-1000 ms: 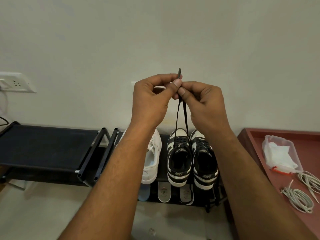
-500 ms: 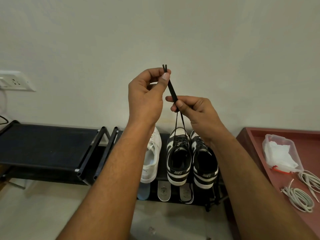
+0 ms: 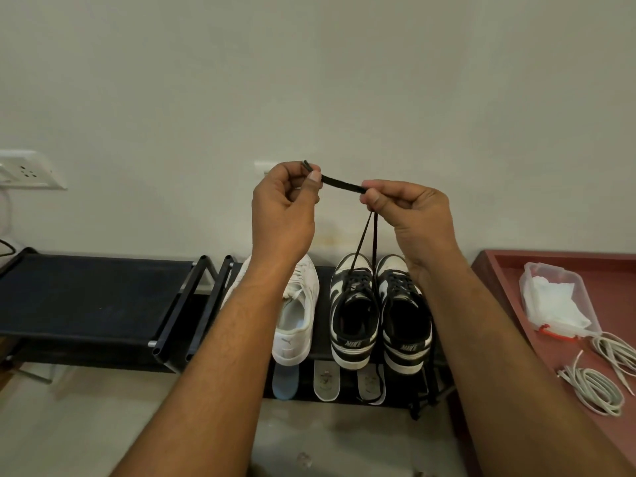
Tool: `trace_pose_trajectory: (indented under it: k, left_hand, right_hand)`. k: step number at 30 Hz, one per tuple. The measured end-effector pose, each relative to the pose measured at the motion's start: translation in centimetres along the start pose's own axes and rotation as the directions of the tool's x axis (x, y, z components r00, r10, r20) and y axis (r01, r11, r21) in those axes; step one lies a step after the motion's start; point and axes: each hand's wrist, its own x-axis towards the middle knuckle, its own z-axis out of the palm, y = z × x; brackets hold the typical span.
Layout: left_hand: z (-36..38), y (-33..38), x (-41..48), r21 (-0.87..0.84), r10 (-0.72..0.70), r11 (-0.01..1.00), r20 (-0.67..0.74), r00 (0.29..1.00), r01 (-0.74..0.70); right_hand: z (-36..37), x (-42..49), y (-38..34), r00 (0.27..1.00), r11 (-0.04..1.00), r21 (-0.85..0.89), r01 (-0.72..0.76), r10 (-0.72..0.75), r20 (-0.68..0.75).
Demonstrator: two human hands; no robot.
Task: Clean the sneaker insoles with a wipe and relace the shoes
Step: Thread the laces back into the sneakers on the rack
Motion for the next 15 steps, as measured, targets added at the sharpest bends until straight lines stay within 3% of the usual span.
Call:
trace_pose_trajectory:
  k: [4,9,15]
  left_hand:
    - [0.2,-2.1,-0.5,0.074,-0.055,0.996,0.058,0.997,0.051]
    - [0.9,-4.1,-1.4,0.137,-0.116,0.987,0.241,0.964,0.085]
    - [1.3,-4.3,-1.9,0.007,-0.232,0.972,0.211,0.95,0.236]
  right_hand:
    - [-0.3,0.4,0.2,0.997,0.999,0.036,0.01,-0.007,-0.08]
    - [-0.3,0.6,0.2,0.995,0.999,-0.009,0.047,-0.047,-0.089]
    - [0.0,0.7,0.2,0.995,0.994,-0.07,0.08,-0.084,-0.056]
